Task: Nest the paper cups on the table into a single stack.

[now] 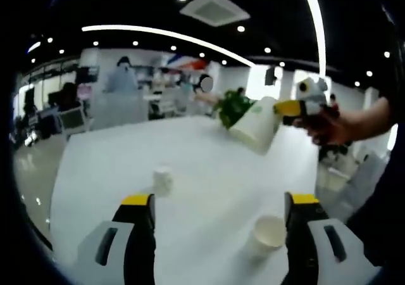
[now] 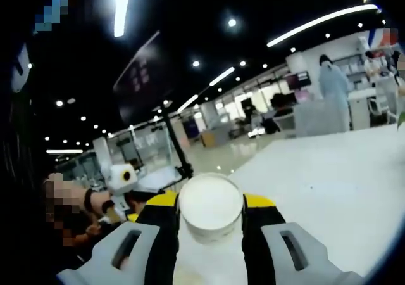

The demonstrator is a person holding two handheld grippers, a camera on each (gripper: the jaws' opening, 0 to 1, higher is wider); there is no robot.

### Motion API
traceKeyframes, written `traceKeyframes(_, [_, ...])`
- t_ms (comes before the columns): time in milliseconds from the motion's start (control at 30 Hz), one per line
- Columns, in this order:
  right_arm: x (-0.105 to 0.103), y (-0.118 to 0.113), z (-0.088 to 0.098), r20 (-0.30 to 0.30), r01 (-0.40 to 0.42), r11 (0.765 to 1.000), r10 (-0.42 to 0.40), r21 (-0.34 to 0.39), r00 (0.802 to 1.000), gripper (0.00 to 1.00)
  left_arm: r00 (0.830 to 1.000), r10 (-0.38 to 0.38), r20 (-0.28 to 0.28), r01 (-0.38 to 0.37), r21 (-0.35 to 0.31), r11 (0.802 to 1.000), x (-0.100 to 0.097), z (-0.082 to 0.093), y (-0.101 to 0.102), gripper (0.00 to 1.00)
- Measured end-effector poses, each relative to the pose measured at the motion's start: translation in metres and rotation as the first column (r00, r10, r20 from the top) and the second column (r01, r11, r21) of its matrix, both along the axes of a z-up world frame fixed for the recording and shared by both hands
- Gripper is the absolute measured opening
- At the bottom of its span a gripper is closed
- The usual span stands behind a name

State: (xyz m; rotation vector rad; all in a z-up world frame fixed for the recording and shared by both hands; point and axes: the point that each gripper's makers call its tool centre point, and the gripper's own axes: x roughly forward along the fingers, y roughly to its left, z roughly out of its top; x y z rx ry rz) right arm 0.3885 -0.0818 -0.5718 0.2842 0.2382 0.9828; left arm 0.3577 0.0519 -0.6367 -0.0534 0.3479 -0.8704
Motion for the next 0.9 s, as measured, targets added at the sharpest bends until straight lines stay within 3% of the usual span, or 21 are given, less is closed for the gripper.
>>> traceKeyframes(267, [-0.009,0.012,-0.001,-0.004,-0.028,1.0,0.028,0.012,1.0,0.35,0.998,-0.067,0.011,0.068,-0.035,0.997,-0.016,0.013,-0.022,0.82])
traceKeyframes(333, [-0.012,0.014,-0.002,-0.006,-0.037,0.999,0.037,0.017,0.999,0.35,0.997,-0.082,-0.009,0.08,-0.088,0.993,-0.021,0.019,-0.031,0.82])
traceKeyframes(467, [-0.017,0.02,0.0,-0.006,-0.062,0.998,0.062,0.029,0.998,0.35,0.991,-0.129,0.017,0.13,-0.096,0.987,-0.03,0.028,-0.045,0.81])
traceKeyframes(900, [-0.028,0.033,0.002,-0.014,-0.105,0.991,0.106,0.079,0.994,0.35,0.98,-0.201,0.01,0.2,-0.147,0.969,-0.042,0.04,-0.072,0.78])
